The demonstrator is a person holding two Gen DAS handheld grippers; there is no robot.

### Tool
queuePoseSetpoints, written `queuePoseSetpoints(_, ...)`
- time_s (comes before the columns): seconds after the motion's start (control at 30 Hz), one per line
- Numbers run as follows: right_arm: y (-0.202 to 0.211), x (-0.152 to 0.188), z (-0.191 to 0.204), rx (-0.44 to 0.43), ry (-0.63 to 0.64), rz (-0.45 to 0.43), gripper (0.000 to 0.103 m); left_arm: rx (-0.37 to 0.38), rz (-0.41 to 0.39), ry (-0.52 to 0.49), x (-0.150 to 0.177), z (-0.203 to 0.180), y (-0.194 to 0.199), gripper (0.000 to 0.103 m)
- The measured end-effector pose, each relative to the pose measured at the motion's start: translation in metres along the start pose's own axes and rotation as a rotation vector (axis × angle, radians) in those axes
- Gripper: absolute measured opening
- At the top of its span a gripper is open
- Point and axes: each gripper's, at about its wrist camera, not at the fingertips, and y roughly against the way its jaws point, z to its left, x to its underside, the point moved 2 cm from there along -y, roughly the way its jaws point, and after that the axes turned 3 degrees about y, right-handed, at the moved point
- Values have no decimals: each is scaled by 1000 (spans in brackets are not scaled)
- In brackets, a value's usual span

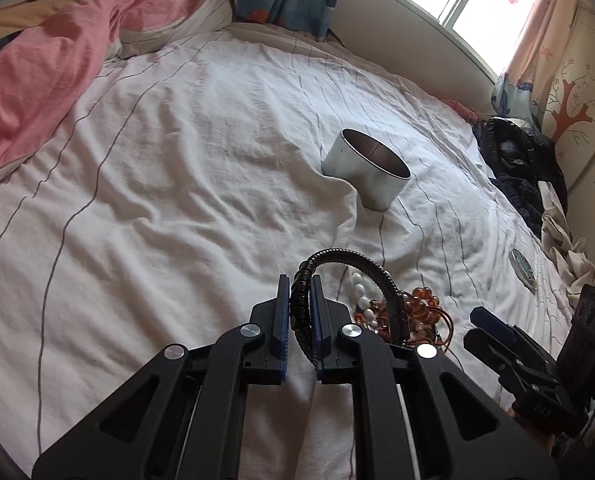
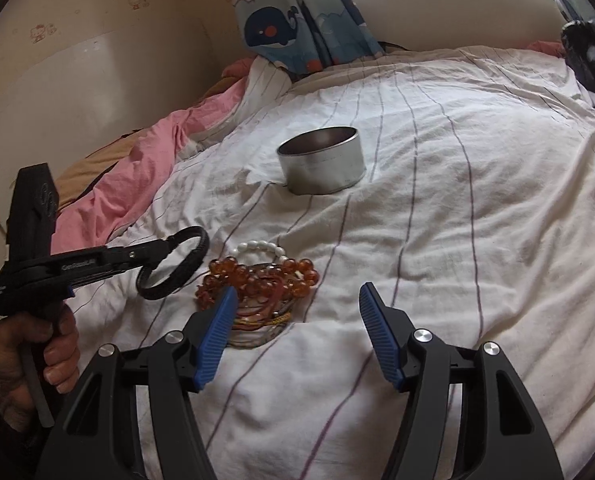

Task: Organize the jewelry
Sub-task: 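Grasp the black cord bracelet from the pile with the left tool, then grasp the amber bead bracelet with the right tool while the left tool holds the black cord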

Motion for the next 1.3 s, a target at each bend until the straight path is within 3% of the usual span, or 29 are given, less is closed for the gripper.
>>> queuePoseSetpoints(0.1, -2, -4, 9, -26, 11, 6, 62, -24, 2, 15, -1, 7, -1, 9)
queuePoseSetpoints(0.23, -10, -9, 11, 2, 28, 28, 62, -48, 24, -1, 1, 5, -8, 9)
queuePoseSetpoints(0.37, -19, -22, 29, 30, 149, 44, 61, -62, 34, -6, 3, 4, -11, 10)
queuePoseSetpoints(0.57, -62, -29, 48, -37, 313, 219, 61, -69, 45, 3, 3, 8, -13, 10)
queuePoseSetpoints(0.63, -70, -27, 49, -62, 340, 248, 50, -70, 47, 4, 3, 8, -14, 10)
queuePoseSetpoints(0.67, -70, -27, 49, -93, 335, 254, 34, -70, 48, 4, 3, 8, -15, 10)
queuePoseSetpoints(0.73, -63, -29, 49, -70, 345, 226, 21, -71, 50, 4, 3, 8, -16, 10)
queuePoseSetpoints(0.77, -59, -30, 49, -78, 333, 210, 12, -72, 50, 4, 3, 8, -16, 10)
queuePoseSetpoints(0.93, -26, -39, 36, -152, 173, 113, 12, -76, 52, 0, 3, 7, -17, 10)
queuePoseSetpoints(1.1, 1, -50, 13, -355, -67, 17, 12, -85, 57, -7, 4, 8, -20, 10)
queuePoseSetpoints(1.3, 19, -59, -3, -458, -197, -42, 12, -94, 43, -46, 4, 1, -17, 10)
